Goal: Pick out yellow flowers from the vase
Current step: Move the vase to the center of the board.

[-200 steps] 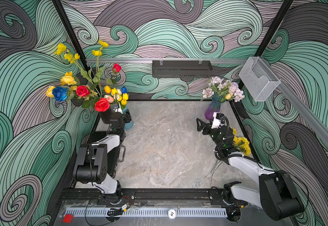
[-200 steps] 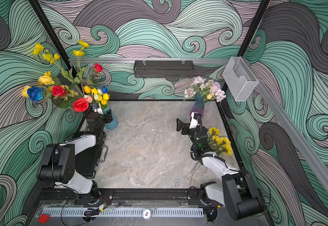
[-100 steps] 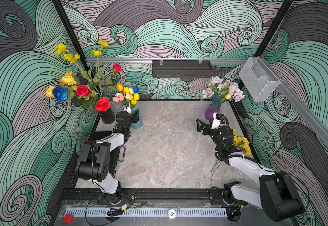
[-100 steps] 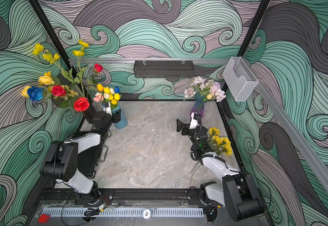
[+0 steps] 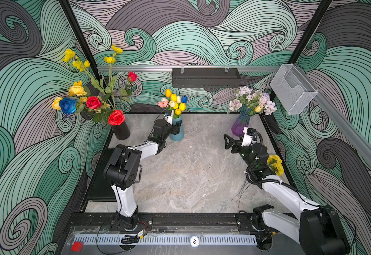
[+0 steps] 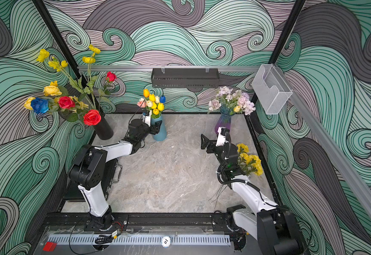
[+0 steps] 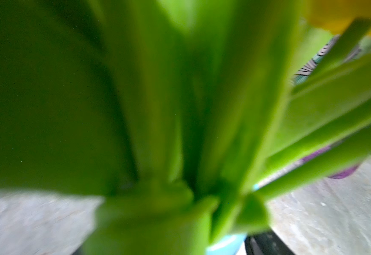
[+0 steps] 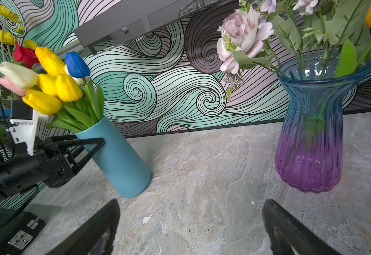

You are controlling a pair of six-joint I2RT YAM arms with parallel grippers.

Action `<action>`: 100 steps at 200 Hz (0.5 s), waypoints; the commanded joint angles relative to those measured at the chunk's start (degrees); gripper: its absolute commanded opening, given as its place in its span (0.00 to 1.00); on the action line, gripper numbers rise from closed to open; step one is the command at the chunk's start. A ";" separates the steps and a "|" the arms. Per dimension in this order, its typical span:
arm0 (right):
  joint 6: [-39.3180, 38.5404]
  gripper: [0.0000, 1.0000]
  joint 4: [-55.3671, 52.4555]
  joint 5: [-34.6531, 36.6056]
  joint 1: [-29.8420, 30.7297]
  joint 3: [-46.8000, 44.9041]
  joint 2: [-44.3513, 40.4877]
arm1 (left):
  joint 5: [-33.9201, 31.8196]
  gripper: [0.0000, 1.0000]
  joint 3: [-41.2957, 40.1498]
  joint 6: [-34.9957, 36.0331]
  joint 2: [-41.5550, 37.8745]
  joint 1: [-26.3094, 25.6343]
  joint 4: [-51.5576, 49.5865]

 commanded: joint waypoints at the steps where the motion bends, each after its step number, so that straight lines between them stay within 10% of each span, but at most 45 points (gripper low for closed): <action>1: -1.22 0.99 -1.21 0.46 0.28 0.55 -1.19 | 4.60 0.44 4.31 -1.50 2.30 -2.72 -0.21; 100: -2.05 0.97 -2.95 -0.61 0.22 0.97 -2.58 | 7.12 0.52 16.07 1.04 9.84 -7.48 -5.88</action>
